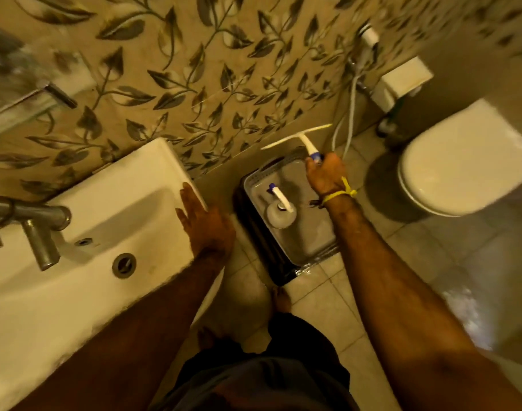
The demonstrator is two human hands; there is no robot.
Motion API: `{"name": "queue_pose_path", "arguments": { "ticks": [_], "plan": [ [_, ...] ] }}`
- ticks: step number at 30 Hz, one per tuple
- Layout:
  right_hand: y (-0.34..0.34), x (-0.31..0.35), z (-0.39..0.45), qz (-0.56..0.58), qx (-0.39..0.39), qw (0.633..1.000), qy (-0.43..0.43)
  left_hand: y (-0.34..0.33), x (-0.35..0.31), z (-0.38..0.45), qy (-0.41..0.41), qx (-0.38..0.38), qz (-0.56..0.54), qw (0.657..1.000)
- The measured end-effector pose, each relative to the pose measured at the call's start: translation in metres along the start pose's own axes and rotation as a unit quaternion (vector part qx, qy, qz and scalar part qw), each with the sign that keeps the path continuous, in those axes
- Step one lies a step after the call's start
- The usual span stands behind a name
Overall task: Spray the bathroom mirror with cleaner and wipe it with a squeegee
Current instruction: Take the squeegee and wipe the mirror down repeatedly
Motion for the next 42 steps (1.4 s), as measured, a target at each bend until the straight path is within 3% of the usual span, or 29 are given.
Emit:
{"name": "queue_pose_path", "arguments": {
  "ticks": [5,8,14,19,23,32,37,42],
  "plan": [
    [0.041,0.045,-0.079,0.034,-0.05,0.998,0.026,0.022,0.001,-0.003,-0.009,0.0,-0.028,1.0],
    [0.055,0.084,-0.139,0.078,-0.087,0.991,0.068,0.058,0.022,-0.009,-0.006,-0.001,-0.1,0.995],
    [0.058,0.189,-0.252,0.19,-0.107,0.948,0.234,0.163,0.043,-0.085,-0.17,-0.172,-0.142,0.96],
    [0.036,0.298,-0.346,0.208,-0.103,0.882,0.41,0.269,0.092,-0.131,-0.229,-0.363,-0.162,0.889],
    [0.007,0.376,-0.412,0.225,-0.051,0.829,0.509,0.363,0.157,-0.163,-0.205,-0.498,-0.162,0.827],
    [0.012,0.543,-0.522,0.238,-0.018,0.705,0.668,0.594,0.284,-0.198,-0.147,-0.695,-0.104,0.696],
    [0.04,0.63,-0.557,0.226,-0.045,0.648,0.726,0.698,0.298,-0.184,-0.15,-0.694,-0.004,0.704],
    [0.059,0.711,-0.583,0.211,-0.094,0.6,0.766,0.776,0.314,-0.156,-0.141,-0.696,-0.036,0.703]
  ]
}}
Point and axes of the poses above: each hand's wrist, its own z-axis towards the middle knuckle, its own y-axis out of the back of the hand, x = y × z, the point moved 10 cm from there along z, towards the middle knuckle, and after that the axes turned 6 degrees about x, right-handed, at the moved point
